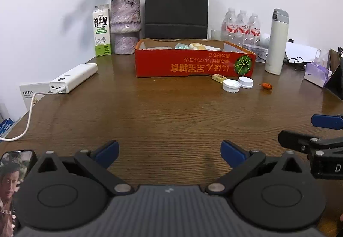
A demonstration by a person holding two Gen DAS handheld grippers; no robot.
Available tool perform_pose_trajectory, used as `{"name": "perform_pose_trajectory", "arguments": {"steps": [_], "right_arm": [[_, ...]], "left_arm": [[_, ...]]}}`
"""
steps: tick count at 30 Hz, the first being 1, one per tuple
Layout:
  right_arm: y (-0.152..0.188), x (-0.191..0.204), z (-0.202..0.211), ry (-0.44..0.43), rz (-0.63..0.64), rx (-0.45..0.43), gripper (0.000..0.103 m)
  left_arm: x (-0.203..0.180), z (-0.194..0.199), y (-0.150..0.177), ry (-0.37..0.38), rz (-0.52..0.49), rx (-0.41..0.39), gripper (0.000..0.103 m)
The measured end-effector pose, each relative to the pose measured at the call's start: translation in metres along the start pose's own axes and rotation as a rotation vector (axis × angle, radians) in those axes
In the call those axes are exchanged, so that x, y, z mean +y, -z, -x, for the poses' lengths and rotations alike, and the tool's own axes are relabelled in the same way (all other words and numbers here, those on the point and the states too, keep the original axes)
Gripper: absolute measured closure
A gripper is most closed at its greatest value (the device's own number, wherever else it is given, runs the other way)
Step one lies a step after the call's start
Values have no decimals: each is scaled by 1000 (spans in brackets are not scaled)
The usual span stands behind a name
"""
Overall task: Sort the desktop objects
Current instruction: 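Withdraw both tools from the box and reach toward the lids on the table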
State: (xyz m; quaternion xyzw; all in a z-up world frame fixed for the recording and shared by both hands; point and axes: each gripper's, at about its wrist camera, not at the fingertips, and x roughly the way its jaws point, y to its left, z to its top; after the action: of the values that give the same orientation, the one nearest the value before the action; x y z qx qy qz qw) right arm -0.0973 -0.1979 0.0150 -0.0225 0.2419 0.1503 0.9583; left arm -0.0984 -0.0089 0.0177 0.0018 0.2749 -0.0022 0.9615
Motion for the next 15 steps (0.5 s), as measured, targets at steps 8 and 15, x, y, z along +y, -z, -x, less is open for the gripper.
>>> {"name": "perform_pose_trajectory", "arguments": {"steps": [8, 15], "right_arm": [[1, 0, -2, 21, -4, -33, 13], [-5, -14, -13, -21, -53, 19, 13]], "left_arm": [[1, -4, 3, 31, 8, 21, 0], [1, -3, -8, 87, 39, 15, 0]]}}
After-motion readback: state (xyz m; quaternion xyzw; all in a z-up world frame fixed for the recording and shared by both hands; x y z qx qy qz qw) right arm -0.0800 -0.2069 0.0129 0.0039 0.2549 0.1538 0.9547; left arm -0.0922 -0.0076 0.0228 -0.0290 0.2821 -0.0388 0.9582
